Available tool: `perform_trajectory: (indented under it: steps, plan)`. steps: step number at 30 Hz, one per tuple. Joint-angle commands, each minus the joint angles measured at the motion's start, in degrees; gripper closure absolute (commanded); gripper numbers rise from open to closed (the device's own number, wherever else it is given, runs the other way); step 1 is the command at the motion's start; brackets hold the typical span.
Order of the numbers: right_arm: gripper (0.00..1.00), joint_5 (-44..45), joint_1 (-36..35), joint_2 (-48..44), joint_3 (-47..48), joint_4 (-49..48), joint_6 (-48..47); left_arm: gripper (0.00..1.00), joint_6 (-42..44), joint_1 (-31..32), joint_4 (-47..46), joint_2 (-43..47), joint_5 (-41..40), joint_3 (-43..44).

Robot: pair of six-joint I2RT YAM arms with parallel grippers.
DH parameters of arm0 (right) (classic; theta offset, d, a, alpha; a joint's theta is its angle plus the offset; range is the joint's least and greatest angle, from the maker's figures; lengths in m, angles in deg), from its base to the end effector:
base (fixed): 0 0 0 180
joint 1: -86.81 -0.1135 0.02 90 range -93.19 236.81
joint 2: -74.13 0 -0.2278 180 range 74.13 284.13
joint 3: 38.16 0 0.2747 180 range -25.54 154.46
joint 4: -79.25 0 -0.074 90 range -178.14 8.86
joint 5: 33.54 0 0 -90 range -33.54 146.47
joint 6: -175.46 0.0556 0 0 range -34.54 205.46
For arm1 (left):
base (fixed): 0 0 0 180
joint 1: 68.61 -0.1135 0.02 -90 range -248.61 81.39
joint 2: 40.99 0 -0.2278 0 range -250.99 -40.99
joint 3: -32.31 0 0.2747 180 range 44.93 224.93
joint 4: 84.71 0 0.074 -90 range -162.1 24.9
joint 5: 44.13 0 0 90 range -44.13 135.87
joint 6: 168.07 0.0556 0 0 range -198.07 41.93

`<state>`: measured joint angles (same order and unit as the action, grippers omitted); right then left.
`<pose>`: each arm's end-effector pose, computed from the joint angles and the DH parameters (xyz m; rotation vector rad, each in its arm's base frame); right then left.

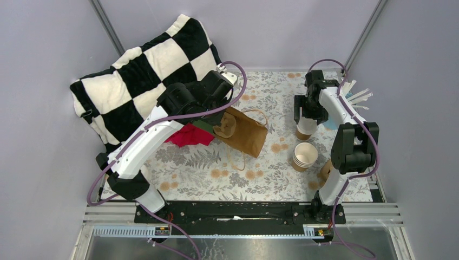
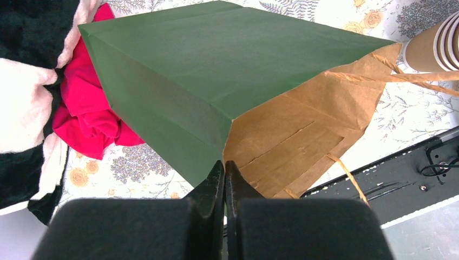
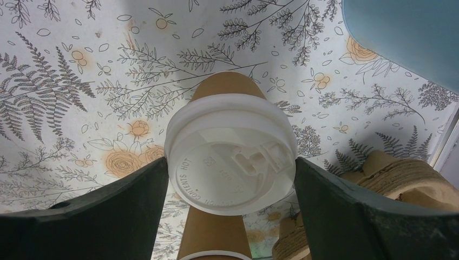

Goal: Pack the takeout coffee

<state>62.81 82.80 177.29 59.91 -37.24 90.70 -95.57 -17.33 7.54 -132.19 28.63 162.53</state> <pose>0.3921 0.0213 0.1906 0.0585 2.7581 -0.1105 0.2094 -0.2349 0.4124 0.5924 2.3752 -0.1531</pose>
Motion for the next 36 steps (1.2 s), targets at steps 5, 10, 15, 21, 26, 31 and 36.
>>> perform_trajectory:
  steps: [5,10,15,21,26,31,36]
  plan:
    - [0.15,0.5,0.1,-0.4,0.3,-0.1,0.1,1.00,0.7,0.3,-1.9,1.1,-1.0,0.1]
    - [0.15,0.1,0.1,-4.1,-0.3,-0.4,0.8,1.00,0.7,0.3,-2.0,0.9,-1.0,0.1]
    - [0.17,-1.4,0.1,-8.0,-1.2,0.0,1.7,1.00,0.7,0.3,-2.0,0.2,-0.5,1.5]
    - [0.17,-4.8,0.1,-14.0,-2.1,-0.4,2.6,1.00,0.2,0.3,-3.6,0.3,4.0,3.3]
    - [0.17,-6.1,0.1,-17.4,0.5,2.0,2.1,1.00,-1.0,0.3,-8.1,2.2,11.3,3.1]
    - [0.17,-11.5,0.1,-22.3,2.5,2.5,2.9,1.00,-3.1,0.4,-15.5,7.4,18.7,-2.3]
    - [0.18,-19.4,0.1,-27.0,3.2,0.8,3.5,1.00,-3.7,0.3,-20.8,12.9,18.0,-13.3]
